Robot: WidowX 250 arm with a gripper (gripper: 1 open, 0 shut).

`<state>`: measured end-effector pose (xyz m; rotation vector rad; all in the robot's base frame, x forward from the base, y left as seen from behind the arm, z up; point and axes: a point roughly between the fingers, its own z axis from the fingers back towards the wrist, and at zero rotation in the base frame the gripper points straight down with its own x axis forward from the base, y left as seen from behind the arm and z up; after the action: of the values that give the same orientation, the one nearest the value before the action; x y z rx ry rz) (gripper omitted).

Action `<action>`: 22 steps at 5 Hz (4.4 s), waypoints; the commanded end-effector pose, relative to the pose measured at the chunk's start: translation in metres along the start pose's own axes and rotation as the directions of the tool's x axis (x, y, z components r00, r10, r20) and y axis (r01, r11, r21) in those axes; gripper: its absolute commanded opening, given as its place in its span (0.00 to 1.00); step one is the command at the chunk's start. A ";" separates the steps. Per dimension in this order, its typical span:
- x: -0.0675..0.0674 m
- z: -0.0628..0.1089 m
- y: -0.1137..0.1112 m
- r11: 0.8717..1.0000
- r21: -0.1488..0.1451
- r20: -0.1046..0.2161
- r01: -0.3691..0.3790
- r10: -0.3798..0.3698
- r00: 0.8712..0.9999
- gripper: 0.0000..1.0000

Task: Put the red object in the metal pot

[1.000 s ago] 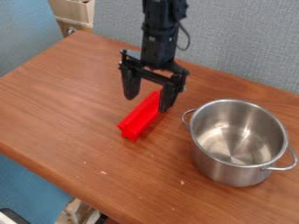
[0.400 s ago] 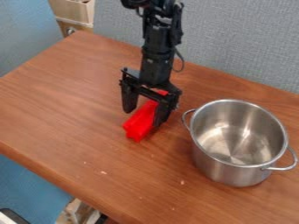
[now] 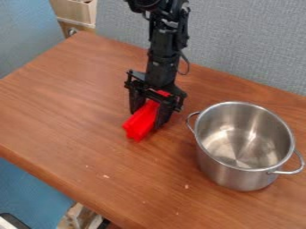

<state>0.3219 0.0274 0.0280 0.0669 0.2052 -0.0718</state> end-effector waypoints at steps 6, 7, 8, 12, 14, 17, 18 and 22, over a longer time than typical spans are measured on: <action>-0.004 0.032 -0.006 1.000 0.016 0.106 -0.002 0.000 0.994 0.00; -0.005 0.035 -0.007 1.000 0.021 0.117 0.002 -0.005 0.993 0.00; -0.003 0.033 -0.005 1.000 0.019 0.118 0.002 -0.004 0.993 0.00; 0.001 0.023 0.006 1.000 0.011 0.116 -0.006 0.005 0.993 0.00; -0.001 0.025 0.004 1.000 0.011 0.117 -0.005 0.003 0.993 0.00; -0.005 0.031 0.000 1.000 0.018 0.126 -0.004 0.002 0.992 0.00; -0.010 0.052 -0.004 1.000 0.019 0.156 -0.020 0.016 0.988 0.00; -0.020 0.142 -0.114 0.994 0.041 0.290 0.101 -0.109 0.951 0.00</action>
<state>0.3184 -0.0976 0.1384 0.0855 -0.0054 -0.2044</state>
